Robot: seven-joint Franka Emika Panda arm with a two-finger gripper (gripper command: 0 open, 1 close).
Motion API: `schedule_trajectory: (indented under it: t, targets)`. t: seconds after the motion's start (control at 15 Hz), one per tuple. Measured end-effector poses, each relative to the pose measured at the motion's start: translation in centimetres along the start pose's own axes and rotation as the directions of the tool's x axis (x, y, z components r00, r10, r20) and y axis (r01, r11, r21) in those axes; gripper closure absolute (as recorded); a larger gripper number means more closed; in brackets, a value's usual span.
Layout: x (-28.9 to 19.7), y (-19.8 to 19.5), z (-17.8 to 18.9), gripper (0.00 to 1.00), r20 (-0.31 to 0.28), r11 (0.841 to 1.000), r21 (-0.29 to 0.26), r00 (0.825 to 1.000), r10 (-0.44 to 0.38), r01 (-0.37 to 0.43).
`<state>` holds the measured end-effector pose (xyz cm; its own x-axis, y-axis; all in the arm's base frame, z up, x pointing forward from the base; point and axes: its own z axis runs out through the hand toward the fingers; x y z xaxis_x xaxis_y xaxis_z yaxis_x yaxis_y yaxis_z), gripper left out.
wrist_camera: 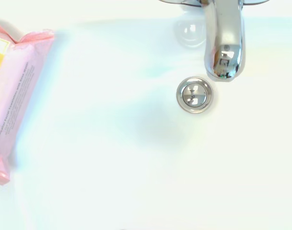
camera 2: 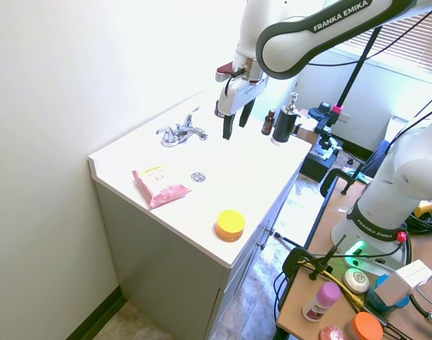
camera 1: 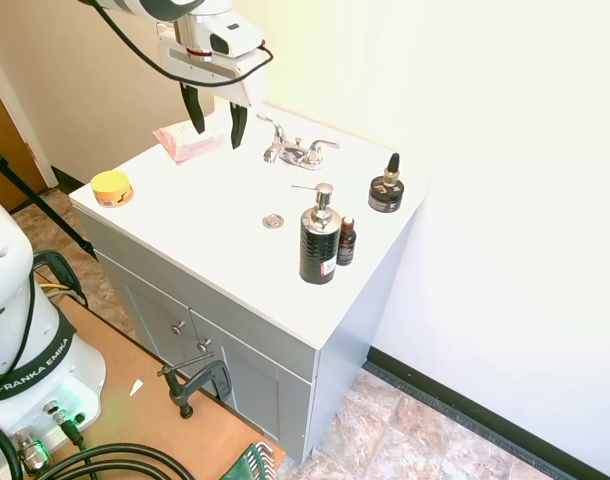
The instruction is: Turn on the hot water
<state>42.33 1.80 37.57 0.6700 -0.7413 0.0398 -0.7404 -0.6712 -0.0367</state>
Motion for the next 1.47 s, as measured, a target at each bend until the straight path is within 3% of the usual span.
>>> schedule_trajectory:
  t: [0.2,0.47,0.73,1.0,1.27,1.47]
  targets:
    - [0.2,-0.3,-0.1,0.0,-0.011,1.0,0.008,1.0,0.009,-0.009]
    - [0.8,-3.8,0.1,0.0,-0.099,0.994,0.078,0.991,0.089,-0.081]
    - [1.8,-7.9,2.0,0.0,-0.241,0.982,0.165,0.962,0.128,-0.09]
    - [2.9,-11.4,3.4,0.0,-0.305,0.954,0.289,0.936,0.175,-0.084]
    - [5.2,-12.8,5.3,0.0,-0.352,0.951,0.293,0.914,0.199,-0.094]
    - [5.8,-14.1,6.5,0.0,-0.371,0.954,0.288,0.909,0.19,-0.082]
